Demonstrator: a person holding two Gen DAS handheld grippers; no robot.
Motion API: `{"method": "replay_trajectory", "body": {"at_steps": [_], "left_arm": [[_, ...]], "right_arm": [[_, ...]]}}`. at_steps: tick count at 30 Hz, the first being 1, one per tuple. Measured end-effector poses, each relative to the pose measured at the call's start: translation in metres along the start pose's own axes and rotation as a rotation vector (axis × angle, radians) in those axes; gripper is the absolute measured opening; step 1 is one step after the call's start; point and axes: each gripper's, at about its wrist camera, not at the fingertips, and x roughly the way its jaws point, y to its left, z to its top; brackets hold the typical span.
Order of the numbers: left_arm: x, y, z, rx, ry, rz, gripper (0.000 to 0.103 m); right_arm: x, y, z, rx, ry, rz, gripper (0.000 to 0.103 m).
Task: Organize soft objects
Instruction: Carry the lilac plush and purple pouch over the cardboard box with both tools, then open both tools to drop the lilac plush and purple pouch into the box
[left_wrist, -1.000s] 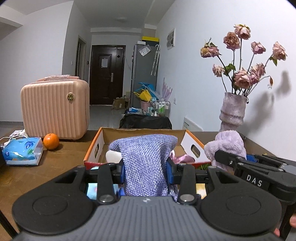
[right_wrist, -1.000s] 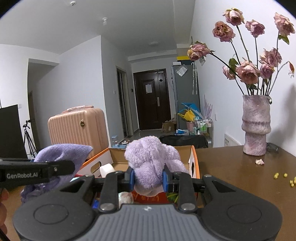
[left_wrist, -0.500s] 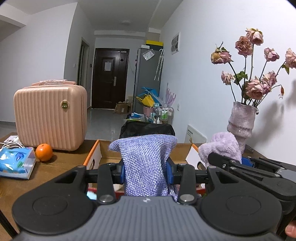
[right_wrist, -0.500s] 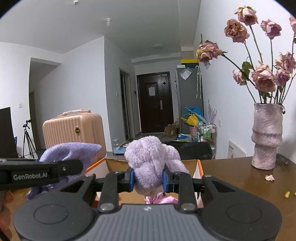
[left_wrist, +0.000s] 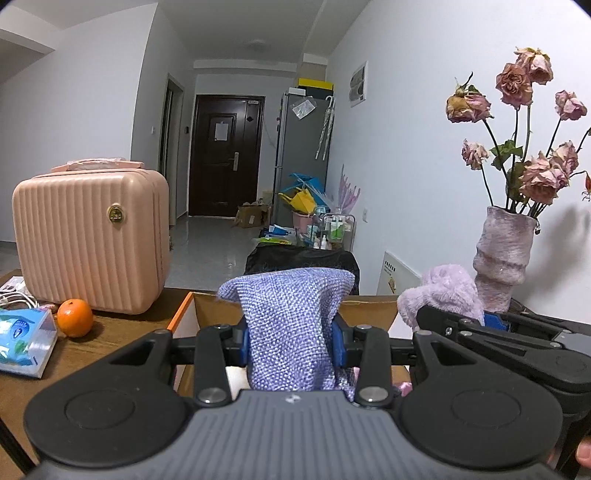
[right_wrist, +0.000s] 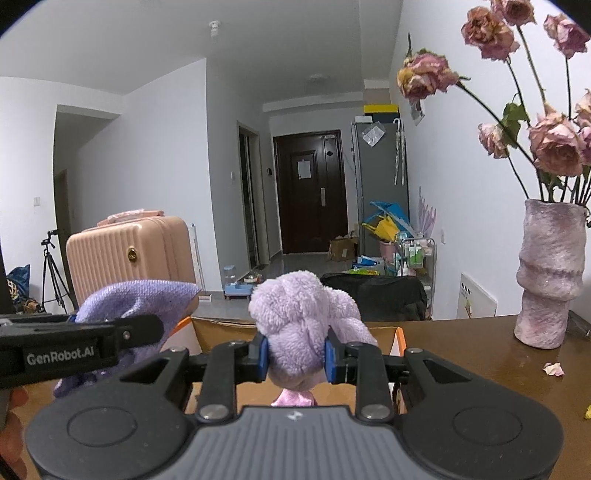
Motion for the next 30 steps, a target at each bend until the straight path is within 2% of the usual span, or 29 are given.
{"method": "replay_trajectory", "body": {"at_steps": [23,27,30], "left_arm": [[0.071,0.004,0.005,0.048,0.037,0.035,0.039],[0.081,0.006,0.000,0.048,0.076,0.040,0.041],[0.084,0.008,-0.002,0.047,0.094,0.044,0.049]], "right_arm": [[0.069,-0.013,0.000,-0.054,0.121,-0.034,0.027],[0.072,-0.010,-0.004,-0.060,0.143,-0.039,0.033],[0.072,-0.010,-0.005,-0.061,0.145,-0.043,0.040]]}}
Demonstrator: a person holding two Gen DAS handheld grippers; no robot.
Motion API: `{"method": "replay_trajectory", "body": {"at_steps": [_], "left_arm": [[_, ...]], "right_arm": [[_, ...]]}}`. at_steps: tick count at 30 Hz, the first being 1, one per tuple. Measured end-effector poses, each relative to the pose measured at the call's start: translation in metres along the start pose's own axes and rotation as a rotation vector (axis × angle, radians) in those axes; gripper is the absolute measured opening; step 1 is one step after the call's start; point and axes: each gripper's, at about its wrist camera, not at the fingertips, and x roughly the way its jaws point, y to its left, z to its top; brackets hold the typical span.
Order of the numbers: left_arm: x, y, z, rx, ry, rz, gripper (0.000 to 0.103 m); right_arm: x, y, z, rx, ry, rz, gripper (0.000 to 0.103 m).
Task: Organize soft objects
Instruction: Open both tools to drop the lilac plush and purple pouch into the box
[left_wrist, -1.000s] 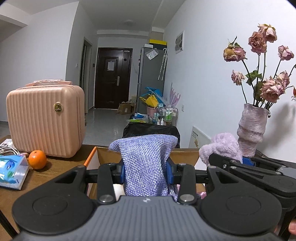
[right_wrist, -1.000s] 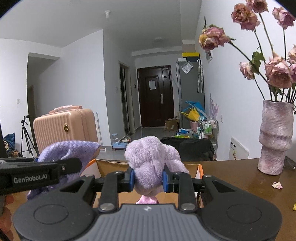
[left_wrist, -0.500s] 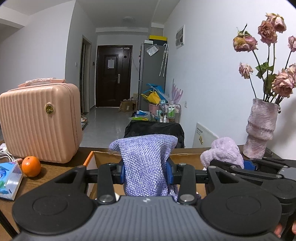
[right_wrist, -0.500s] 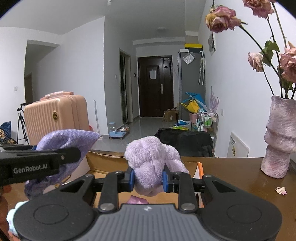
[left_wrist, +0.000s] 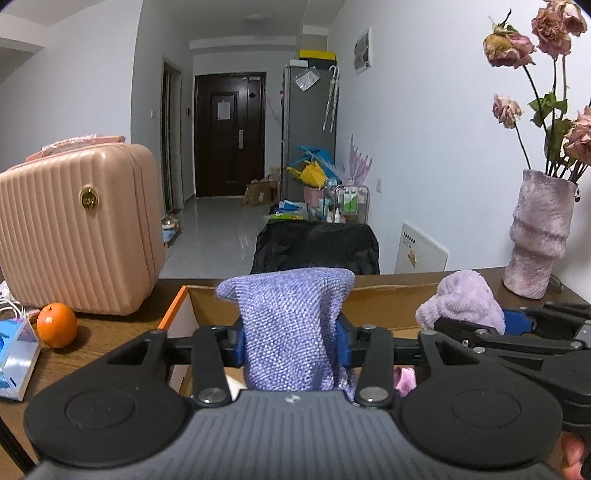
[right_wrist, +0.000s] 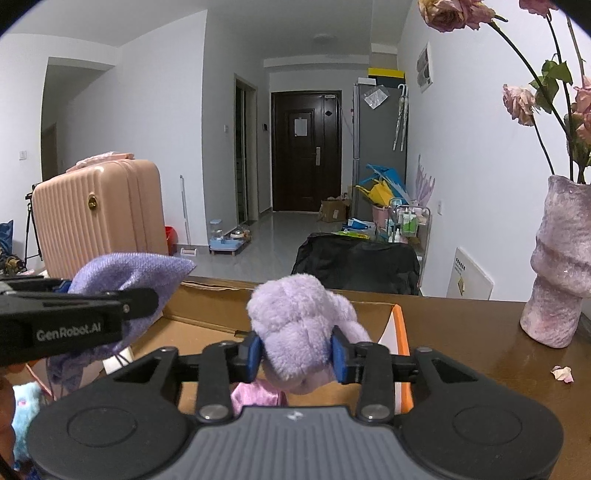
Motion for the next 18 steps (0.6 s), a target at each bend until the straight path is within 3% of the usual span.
{"method": "replay_trajectory", "body": {"at_steps": [3,4,6,8,11,18], "left_arm": [[0.000,0.003,0.000,-0.014,0.007,0.009,0.065],[0.000,0.004,0.000,-0.015,0.004,0.019,0.075],[-0.002,0.005,0.000,-0.022,-0.008,0.045,0.087],[-0.005,0.006,0.001,-0.026,-0.022,0.064,0.101],[-0.009,0.007,0.002,-0.035,-0.044,0.089,0.103],[-0.011,0.005,0.003,-0.033,-0.046,0.095,0.103]], "right_arm": [[-0.001,-0.002,0.000,0.001,-0.003,-0.009,0.051],[-0.001,-0.003,0.000,0.002,-0.005,-0.013,0.055],[-0.002,-0.004,0.001,0.004,-0.011,-0.025,0.079],[-0.003,-0.004,0.002,0.002,-0.022,-0.035,0.093],[-0.005,-0.004,0.003,0.006,-0.029,-0.042,0.103],[-0.006,-0.004,0.003,0.011,-0.031,-0.052,0.103]]}}
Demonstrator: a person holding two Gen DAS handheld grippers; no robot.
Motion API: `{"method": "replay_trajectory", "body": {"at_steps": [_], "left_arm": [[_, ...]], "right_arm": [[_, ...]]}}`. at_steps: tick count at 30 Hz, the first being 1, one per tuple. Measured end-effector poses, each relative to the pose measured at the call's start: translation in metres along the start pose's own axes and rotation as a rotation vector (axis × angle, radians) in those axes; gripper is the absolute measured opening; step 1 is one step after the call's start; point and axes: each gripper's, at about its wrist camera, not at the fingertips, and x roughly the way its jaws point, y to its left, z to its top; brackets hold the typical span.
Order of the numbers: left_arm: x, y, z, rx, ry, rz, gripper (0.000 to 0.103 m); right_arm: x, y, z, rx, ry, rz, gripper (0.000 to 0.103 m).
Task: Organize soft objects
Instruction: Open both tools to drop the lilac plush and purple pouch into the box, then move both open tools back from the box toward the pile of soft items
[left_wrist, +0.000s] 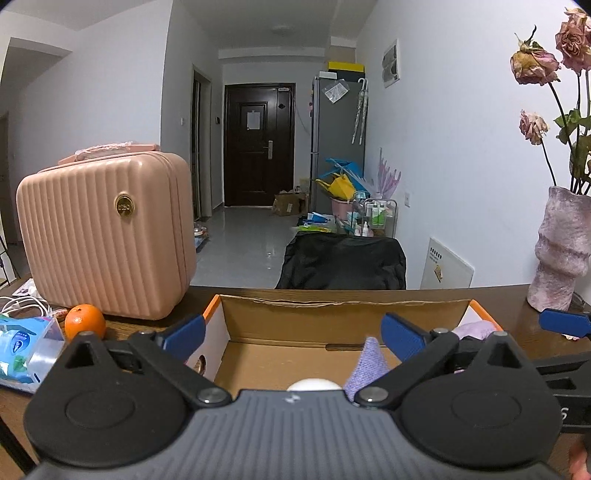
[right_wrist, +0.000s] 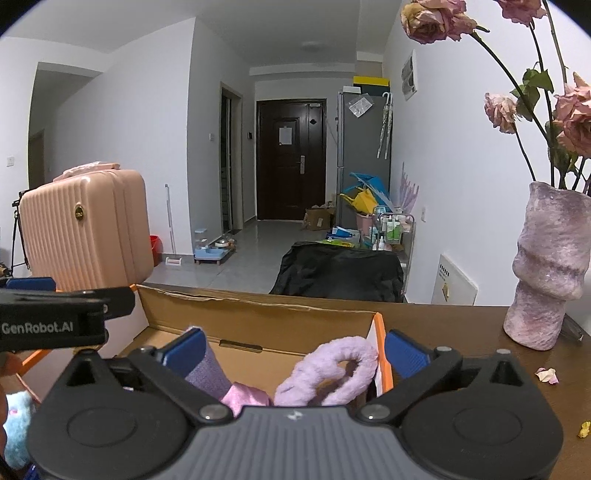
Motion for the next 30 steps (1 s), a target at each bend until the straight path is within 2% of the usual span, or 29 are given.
{"method": "replay_trajectory", "body": {"at_steps": [17,30], "left_arm": [[-0.026,0.013,-0.002,-0.046,-0.020,0.030,0.103],[-0.090,0.039,-0.018,-0.059,-0.077,0.074,0.103]], "right_arm": [[-0.024,0.001,-0.009,0.002,-0.009,-0.024,0.103],[-0.082,0.015,-0.025,-0.027,-0.031,0.020,0.103]]}}
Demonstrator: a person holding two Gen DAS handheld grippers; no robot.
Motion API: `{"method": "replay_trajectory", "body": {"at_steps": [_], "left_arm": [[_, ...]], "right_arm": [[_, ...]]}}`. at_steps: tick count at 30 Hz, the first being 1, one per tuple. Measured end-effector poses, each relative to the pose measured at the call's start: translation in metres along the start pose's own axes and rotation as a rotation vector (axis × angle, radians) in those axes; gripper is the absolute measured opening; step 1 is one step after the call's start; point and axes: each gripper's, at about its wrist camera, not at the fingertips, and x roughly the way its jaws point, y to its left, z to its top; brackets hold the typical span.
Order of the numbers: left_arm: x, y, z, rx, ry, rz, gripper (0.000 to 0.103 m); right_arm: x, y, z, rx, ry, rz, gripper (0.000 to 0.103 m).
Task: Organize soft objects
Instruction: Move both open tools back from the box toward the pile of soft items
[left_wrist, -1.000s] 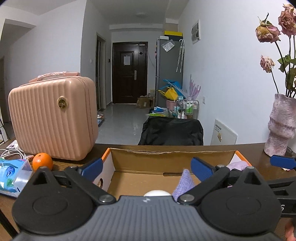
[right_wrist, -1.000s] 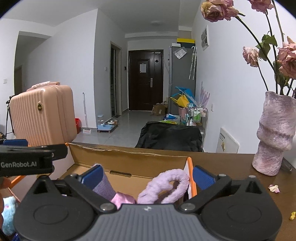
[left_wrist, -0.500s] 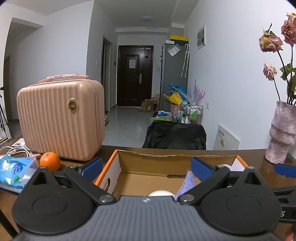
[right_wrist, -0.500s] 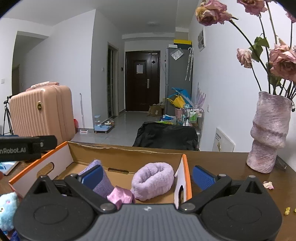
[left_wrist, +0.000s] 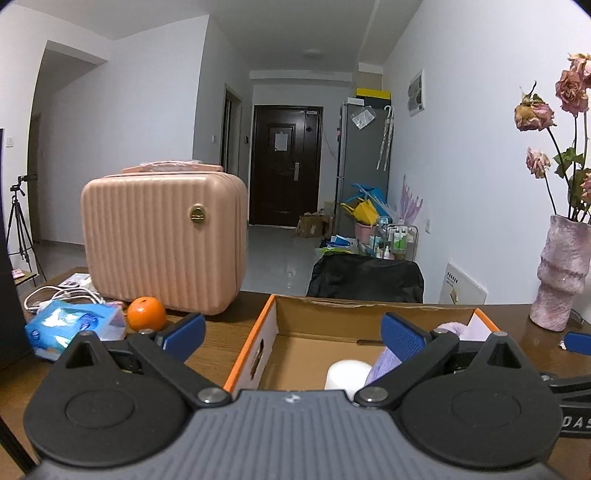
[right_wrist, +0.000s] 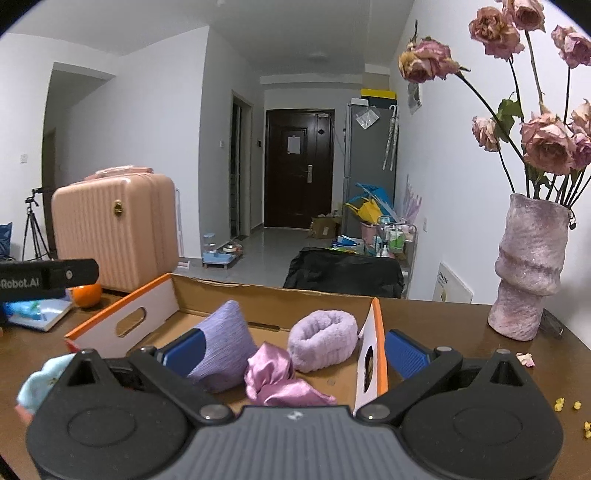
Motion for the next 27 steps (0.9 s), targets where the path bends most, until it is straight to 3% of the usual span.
{"method": "replay_trajectory", "body": {"at_steps": [6,27], "left_arm": [[-0.024,0.005,-0.009,0.012,0.025,0.006,0.103],[-0.090,0.037,-0.045,0.046,0.096,-0.111,0.103]], "right_arm": [[-0.024,0.004,-0.009,0.005,0.018,0.009,0.103],[-0.102,0.033,-0.056,0.013,0.055,-0.057,0.103]]}}
